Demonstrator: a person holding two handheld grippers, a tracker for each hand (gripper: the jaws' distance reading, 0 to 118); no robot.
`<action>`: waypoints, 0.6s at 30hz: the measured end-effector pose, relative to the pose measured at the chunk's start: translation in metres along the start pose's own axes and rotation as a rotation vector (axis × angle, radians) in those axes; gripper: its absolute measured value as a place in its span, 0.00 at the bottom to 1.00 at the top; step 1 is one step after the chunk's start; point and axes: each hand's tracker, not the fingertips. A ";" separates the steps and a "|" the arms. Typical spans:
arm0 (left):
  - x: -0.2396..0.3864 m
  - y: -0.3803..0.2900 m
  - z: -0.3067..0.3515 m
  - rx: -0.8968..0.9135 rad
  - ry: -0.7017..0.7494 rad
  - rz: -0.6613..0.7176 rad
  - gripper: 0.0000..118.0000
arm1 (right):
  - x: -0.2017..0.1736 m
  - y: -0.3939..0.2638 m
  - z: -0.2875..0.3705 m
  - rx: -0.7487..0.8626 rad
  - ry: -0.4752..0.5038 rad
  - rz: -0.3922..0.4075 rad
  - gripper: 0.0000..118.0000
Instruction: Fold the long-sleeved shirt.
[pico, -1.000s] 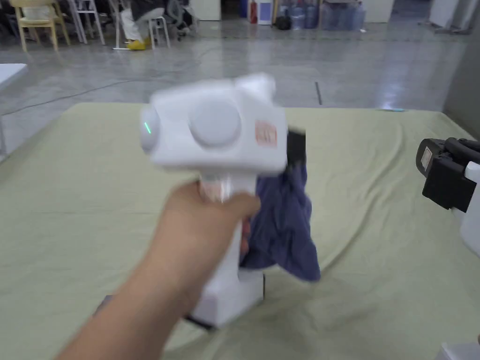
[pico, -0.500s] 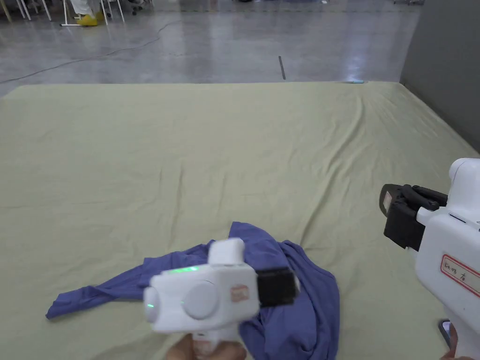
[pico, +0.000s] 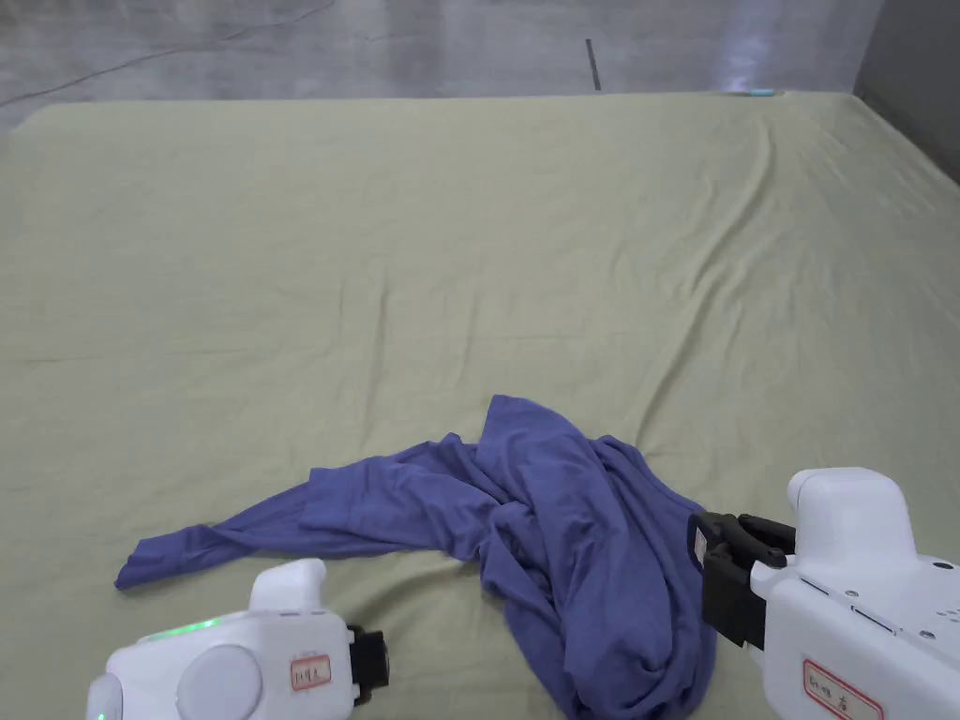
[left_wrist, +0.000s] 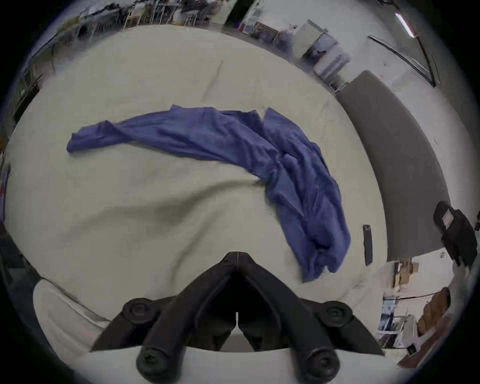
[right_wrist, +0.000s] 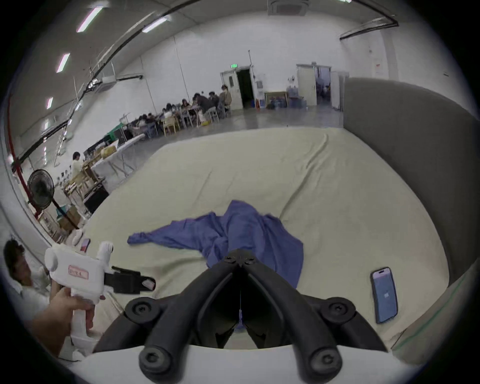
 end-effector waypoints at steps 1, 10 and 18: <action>-0.002 0.012 -0.004 0.023 -0.017 0.027 0.00 | 0.001 0.001 -0.002 -0.006 0.000 -0.001 0.02; 0.004 0.112 -0.108 0.087 0.135 -0.040 1.00 | 0.011 0.002 -0.029 -0.071 -0.013 -0.033 0.02; 0.016 0.141 -0.133 0.055 0.233 -0.159 0.50 | 0.035 -0.001 -0.060 -0.160 -0.112 -0.014 0.02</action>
